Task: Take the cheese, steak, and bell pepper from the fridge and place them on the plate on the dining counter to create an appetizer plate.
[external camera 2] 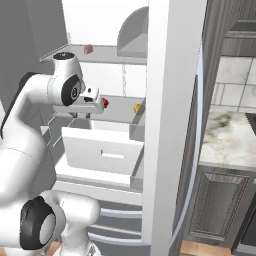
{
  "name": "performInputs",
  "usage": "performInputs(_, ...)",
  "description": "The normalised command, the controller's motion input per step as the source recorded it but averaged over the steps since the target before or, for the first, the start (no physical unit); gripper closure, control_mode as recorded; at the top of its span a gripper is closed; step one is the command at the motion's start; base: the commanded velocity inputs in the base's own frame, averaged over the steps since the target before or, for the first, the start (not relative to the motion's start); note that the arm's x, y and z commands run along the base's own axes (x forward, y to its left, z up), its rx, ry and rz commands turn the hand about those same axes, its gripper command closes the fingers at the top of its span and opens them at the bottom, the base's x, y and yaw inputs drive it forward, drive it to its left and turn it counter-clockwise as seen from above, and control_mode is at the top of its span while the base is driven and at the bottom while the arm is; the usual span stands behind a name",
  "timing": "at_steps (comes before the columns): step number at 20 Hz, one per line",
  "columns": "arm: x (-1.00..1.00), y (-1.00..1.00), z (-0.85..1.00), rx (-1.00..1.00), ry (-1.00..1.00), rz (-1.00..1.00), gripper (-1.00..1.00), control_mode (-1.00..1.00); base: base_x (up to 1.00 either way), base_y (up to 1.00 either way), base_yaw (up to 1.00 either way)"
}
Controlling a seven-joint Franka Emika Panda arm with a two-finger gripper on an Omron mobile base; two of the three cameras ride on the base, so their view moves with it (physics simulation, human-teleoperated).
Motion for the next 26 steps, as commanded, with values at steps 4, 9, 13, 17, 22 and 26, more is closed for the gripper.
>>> performInputs(4,-0.16,0.02,0.0,0.0,-0.07,0.0,-1.0,-1.0,0.0,0.0,0.0)
performInputs(9,-0.35,0.09,0.06,-0.01,-0.21,0.0,-1.0,-1.0,0.0,0.0,0.0)
performInputs(13,-0.11,0.24,0.09,-0.03,-0.21,0.0,-1.0,-1.0,0.0,0.0,0.0)
performInputs(17,0.0,0.33,0.01,-0.01,-0.12,0.0,-1.0,-1.0,0.0,0.0,0.0)
performInputs(22,0.17,0.06,0.0,0.0,0.0,0.0,-1.0,-1.0,0.0,0.0,0.0)
performInputs(26,0.23,0.0,-0.02,0.0,-0.01,0.0,-1.0,-1.0,0.0,0.0,0.0)
